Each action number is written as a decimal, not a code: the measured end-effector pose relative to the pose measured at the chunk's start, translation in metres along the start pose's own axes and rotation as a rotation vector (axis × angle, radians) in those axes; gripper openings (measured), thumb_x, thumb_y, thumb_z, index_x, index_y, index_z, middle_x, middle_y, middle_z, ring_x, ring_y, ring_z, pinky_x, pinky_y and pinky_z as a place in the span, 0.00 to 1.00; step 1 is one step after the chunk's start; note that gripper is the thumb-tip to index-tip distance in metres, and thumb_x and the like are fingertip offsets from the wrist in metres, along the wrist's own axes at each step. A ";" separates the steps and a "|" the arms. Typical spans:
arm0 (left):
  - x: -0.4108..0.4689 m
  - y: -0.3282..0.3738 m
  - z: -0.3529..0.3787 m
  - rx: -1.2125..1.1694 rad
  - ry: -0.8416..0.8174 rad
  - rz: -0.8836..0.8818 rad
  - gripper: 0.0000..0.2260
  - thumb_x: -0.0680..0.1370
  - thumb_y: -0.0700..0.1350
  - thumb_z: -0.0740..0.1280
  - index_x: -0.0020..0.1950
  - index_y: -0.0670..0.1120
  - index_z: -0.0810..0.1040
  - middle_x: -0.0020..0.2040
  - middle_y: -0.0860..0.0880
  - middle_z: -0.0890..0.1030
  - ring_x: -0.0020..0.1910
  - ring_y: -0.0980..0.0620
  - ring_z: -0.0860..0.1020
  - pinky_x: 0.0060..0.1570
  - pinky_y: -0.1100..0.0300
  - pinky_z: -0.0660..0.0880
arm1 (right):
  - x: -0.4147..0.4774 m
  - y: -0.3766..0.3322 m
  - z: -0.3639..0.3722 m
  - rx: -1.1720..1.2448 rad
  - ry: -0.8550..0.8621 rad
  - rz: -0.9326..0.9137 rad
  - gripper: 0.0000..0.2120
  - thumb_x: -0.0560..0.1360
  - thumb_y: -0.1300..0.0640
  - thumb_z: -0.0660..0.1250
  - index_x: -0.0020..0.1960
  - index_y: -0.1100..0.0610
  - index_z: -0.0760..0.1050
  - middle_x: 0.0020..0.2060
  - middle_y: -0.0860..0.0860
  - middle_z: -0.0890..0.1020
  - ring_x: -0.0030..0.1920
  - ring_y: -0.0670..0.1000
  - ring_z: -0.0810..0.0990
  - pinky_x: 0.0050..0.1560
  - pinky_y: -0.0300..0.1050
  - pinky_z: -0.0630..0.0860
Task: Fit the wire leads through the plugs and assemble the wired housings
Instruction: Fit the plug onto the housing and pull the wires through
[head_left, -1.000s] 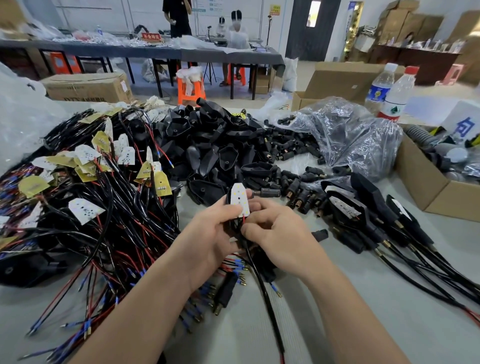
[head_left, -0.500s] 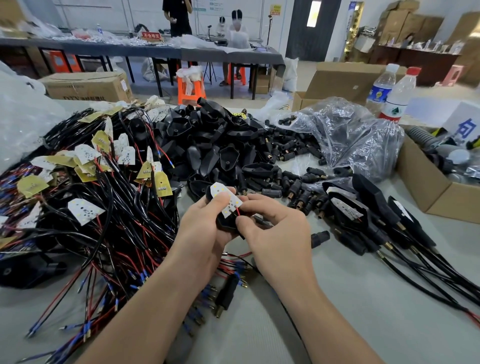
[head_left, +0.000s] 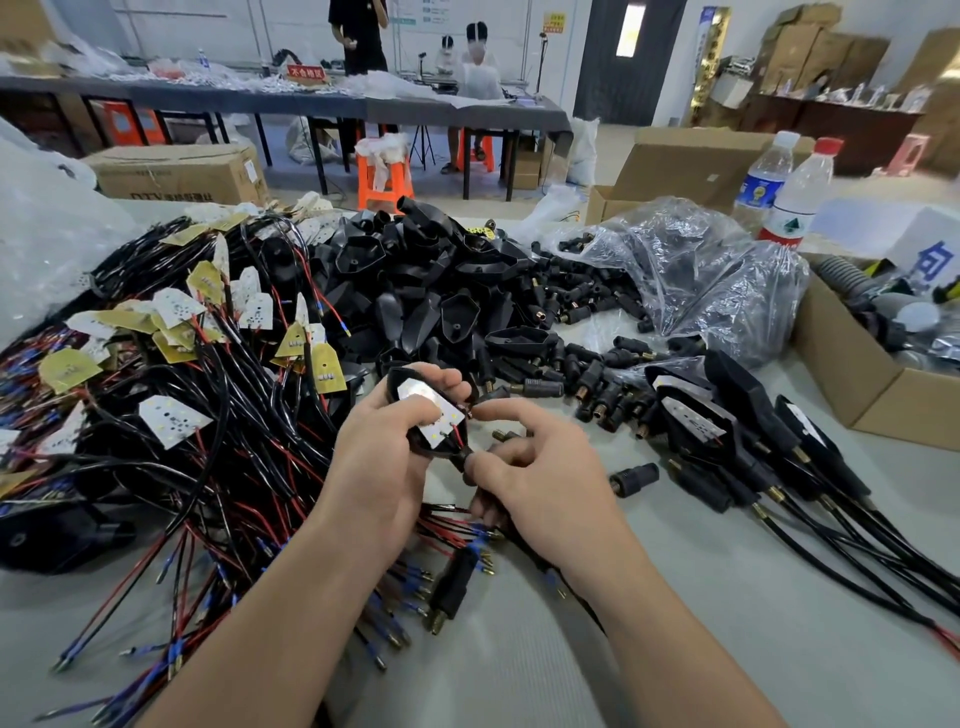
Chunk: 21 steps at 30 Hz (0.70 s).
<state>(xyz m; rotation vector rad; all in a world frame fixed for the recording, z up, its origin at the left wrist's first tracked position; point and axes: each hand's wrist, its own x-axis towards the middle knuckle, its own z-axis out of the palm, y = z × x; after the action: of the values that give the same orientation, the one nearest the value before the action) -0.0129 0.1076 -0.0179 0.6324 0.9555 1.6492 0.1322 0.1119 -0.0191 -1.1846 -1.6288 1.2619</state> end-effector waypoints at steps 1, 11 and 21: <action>0.000 0.001 -0.001 0.052 -0.004 0.000 0.17 0.77 0.27 0.58 0.46 0.44 0.83 0.51 0.44 0.86 0.51 0.48 0.86 0.48 0.54 0.84 | 0.001 0.001 -0.001 -0.026 0.035 -0.005 0.14 0.74 0.62 0.71 0.54 0.46 0.79 0.31 0.51 0.86 0.27 0.49 0.82 0.33 0.40 0.78; 0.000 0.000 -0.004 0.302 0.025 0.047 0.13 0.82 0.35 0.66 0.45 0.49 0.86 0.48 0.42 0.87 0.48 0.42 0.87 0.45 0.48 0.84 | 0.008 0.008 -0.014 -0.313 0.164 -0.128 0.08 0.71 0.60 0.75 0.46 0.47 0.84 0.32 0.40 0.83 0.33 0.42 0.81 0.37 0.33 0.75; 0.007 0.001 -0.008 0.213 0.131 0.040 0.06 0.80 0.35 0.69 0.49 0.42 0.85 0.49 0.40 0.87 0.49 0.40 0.87 0.42 0.55 0.84 | 0.009 0.004 -0.032 -0.374 0.132 -0.071 0.05 0.71 0.53 0.76 0.37 0.48 0.84 0.28 0.44 0.82 0.27 0.40 0.75 0.30 0.31 0.69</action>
<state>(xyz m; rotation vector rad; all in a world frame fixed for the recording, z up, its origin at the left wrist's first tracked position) -0.0217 0.1116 -0.0221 0.6962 1.2327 1.6523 0.1605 0.1302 -0.0152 -1.3862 -1.8395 0.8359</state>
